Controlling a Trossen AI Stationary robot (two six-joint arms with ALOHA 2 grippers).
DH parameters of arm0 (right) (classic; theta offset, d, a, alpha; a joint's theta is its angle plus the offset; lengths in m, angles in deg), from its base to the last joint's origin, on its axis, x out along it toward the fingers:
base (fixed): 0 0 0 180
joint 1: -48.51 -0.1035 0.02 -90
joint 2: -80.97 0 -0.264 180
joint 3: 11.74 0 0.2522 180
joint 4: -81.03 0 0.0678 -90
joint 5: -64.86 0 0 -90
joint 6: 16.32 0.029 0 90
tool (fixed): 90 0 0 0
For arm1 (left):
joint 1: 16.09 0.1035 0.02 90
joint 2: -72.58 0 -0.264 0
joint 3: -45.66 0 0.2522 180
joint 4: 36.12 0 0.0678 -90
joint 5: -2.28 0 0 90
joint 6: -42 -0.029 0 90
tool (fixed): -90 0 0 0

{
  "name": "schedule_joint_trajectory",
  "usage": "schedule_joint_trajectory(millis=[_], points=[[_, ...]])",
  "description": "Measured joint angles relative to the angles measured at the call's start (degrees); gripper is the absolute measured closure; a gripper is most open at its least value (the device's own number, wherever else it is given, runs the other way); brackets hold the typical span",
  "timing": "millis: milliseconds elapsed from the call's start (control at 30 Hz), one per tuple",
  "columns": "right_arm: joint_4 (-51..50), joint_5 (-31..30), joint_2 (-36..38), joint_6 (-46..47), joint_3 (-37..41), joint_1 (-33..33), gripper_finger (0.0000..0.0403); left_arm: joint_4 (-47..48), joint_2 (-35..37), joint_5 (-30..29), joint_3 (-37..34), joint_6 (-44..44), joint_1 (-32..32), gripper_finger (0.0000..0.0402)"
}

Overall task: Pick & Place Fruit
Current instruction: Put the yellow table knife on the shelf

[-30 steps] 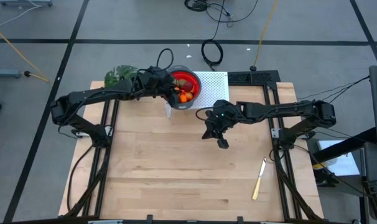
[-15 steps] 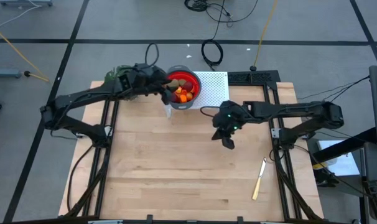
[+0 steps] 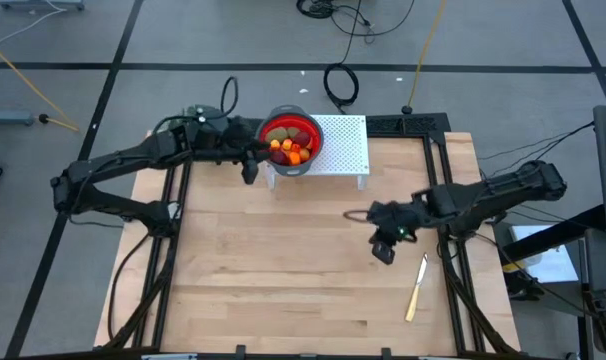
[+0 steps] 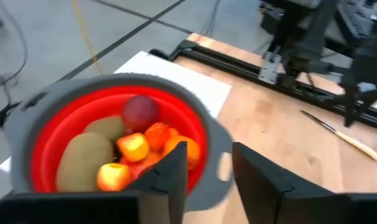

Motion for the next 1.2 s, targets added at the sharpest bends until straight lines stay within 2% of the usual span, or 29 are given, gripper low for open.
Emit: schedule_joint_trajectory(millis=[333, 467, 600, 833, 1067, 1200], points=[[-6.6, -4.8, -1.9, 27.2, 0.0, -14.6, 0.0403, -0.8, 4.7, 0.0, -2.0, -3.3, -7.0, 0.0366], [-7.5, -4.5, -3.4, 36.8, 0.0, -18.7, 0.0403, -1.3, 7.1, 0.0, -4.2, -3.2, -9.4, 0.0397], [-7.8, -4.2, -5.6, 45.6, 0.0, -22.5, 0.0403, -4.7, 9.6, 0.0, -8.1, -1.8, -11.7, 0.0389], [-7.9, 0.6, -9.9, 61.6, 0.0, -27.6, 0.0403, -8.8, 14.1, 0.0, -13.6, -0.8, -14.7, 0.0397], [-8.0, 6.5, -13.2, 76.7, 0.0, -31.4, 0.0403, -8.9, 15.3, -0.1, -14.5, -0.2, -16.3, 0.0398], [-7.4, 7.9, -14.6, 80.5, 0.0, -33.6, 0.0402, -8.7, 15.3, 0.0, -14.5, -0.3, -16.6, 0.0393]])
